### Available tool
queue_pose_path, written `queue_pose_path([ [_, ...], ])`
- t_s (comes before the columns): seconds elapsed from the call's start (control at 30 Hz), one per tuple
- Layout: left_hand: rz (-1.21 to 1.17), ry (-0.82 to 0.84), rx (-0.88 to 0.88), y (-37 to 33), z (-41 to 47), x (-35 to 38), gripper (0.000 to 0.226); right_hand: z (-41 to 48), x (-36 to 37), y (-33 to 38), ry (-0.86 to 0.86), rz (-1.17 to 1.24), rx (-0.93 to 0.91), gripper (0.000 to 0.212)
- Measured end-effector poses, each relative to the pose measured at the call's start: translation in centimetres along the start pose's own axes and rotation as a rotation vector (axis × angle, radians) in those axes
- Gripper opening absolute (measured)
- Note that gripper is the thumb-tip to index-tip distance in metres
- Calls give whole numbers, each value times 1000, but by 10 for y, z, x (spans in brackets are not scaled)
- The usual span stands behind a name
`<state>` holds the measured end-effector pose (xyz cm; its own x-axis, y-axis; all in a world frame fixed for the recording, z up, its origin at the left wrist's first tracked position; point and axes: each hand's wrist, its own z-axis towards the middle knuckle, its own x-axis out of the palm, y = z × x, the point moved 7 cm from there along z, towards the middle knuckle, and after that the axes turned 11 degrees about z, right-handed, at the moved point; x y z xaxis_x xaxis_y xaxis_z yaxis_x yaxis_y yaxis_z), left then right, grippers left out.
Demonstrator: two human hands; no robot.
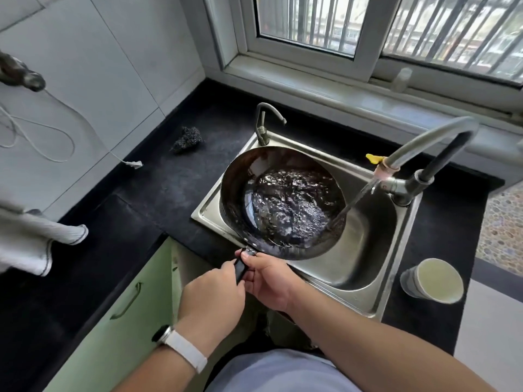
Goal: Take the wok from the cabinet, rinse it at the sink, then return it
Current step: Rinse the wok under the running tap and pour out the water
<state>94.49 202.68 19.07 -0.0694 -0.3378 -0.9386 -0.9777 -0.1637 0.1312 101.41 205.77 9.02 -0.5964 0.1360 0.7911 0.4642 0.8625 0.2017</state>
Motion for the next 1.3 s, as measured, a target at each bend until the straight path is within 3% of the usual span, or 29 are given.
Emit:
queue_pose_path([
  [0.17, -121, -11, -25, -3, 8, 14, 30, 6, -10, 12, -45, -43, -22, 10],
  [0.77, -442, -52, 16, -20, 48, 53, 18, 15, -44, 51, -228, -183, -102, 5],
  [1.07, -498, -149, 42, -31, 64, 54, 18, 17, -49, 71, -253, -197, -146, 8],
  [1.3, -391, -196, 94, -36, 74, 55, 25, 20, -47, 78, -216, -131, -146, 11],
])
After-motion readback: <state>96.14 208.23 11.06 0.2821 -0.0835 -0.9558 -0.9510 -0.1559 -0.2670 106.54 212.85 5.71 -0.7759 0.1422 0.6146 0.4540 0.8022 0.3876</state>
